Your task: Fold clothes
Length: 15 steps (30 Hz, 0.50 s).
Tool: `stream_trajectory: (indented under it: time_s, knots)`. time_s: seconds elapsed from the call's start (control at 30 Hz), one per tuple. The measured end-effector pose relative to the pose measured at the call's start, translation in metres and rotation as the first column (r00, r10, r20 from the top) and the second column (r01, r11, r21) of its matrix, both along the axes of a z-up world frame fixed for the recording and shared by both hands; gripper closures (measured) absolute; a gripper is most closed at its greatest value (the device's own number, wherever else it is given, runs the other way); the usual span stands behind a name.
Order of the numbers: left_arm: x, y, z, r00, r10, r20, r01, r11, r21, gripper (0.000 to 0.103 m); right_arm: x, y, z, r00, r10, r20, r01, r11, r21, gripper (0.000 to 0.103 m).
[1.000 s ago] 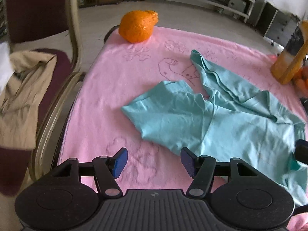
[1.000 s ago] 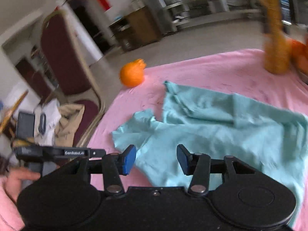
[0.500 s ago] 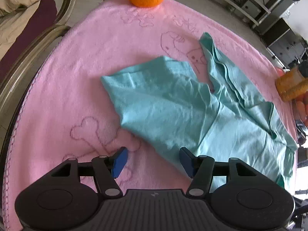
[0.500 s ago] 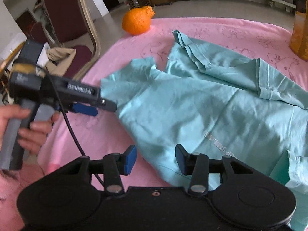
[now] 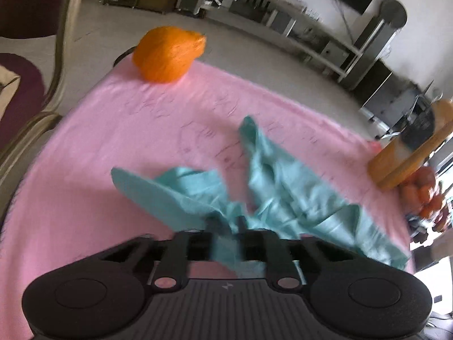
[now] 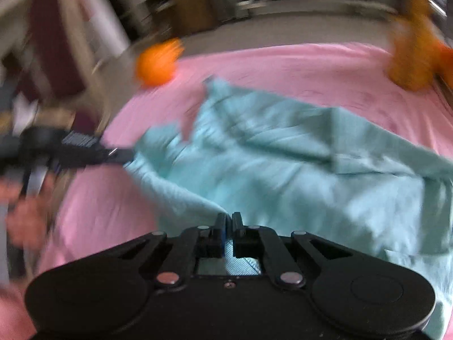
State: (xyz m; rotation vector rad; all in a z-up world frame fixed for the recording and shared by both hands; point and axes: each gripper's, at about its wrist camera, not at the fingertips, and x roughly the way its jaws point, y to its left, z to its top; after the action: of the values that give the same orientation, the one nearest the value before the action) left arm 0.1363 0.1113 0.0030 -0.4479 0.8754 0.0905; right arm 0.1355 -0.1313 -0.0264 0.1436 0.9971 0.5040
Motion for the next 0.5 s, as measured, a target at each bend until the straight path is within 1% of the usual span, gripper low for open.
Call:
stream_trajectory:
  time_s: [0.03, 0.1, 0.17, 0.2, 0.23, 0.27, 0.3, 0.37, 0.43, 0.5]
  knots:
    - [0.002, -0.002, 0.002, 1.0, -0.004, 0.006, 0.004, 1.0, -0.008, 0.063, 0.008, -0.011, -0.005, 0.997, -0.066, -0.027, 0.067, 0.997, 0.025, 0.099]
    - [0.0, -0.006, 0.003, 1.0, -0.014, 0.0, 0.014, 1.0, 0.003, 0.063, 0.022, -0.028, -0.02, 0.981, -0.159, -0.115, 0.165, 0.985, 0.048, 0.096]
    - [-0.005, -0.006, 0.003, 1.0, -0.008, -0.013, 0.008, 1.0, -0.001, 0.062, 0.028, -0.036, -0.03, 0.961, -0.211, -0.177, 0.217, 0.976, 0.014, 0.093]
    - [-0.008, -0.003, 0.002, 1.0, -0.002, -0.019, 0.002, 1.0, -0.023, 0.062, 0.028, -0.038, -0.031, 0.958, -0.224, -0.18, 0.228, 0.974, 0.002, 0.092]
    - [-0.011, 0.0, 0.001, 1.0, 0.004, -0.024, -0.005, 0.999, -0.045, 0.062, 0.027, -0.039, -0.028, 0.959, -0.226, -0.173, 0.23, 0.973, 0.003, 0.087]
    - [-0.014, 0.004, 0.0, 1.0, 0.009, -0.029, -0.011, 0.996, -0.085, 0.063, 0.024, -0.039, -0.024, 0.961, -0.224, -0.162, 0.229, 0.973, 0.016, 0.084]
    - [-0.015, 0.007, -0.002, 1.0, 0.011, -0.029, -0.014, 0.993, -0.121, 0.064, 0.021, -0.039, -0.02, 0.963, -0.222, -0.151, 0.229, 0.973, 0.029, 0.078]
    - [-0.015, 0.011, -0.007, 1.0, 0.015, -0.018, -0.018, 0.982, -0.187, 0.064, 0.015, -0.04, -0.013, 0.969, -0.211, -0.131, 0.22, 0.974, 0.055, 0.077]
    - [-0.009, 0.013, -0.012, 1.0, 0.027, -0.008, -0.028, 0.974, -0.227, 0.067, 0.012, -0.041, -0.011, 0.969, -0.202, -0.14, 0.215, 0.973, 0.089, 0.077]
    - [-0.001, 0.014, -0.023, 1.0, 0.016, -0.024, -0.022, 0.96, -0.278, 0.069, 0.01, -0.042, -0.011, 0.968, -0.196, -0.155, 0.216, 0.969, 0.12, 0.077]
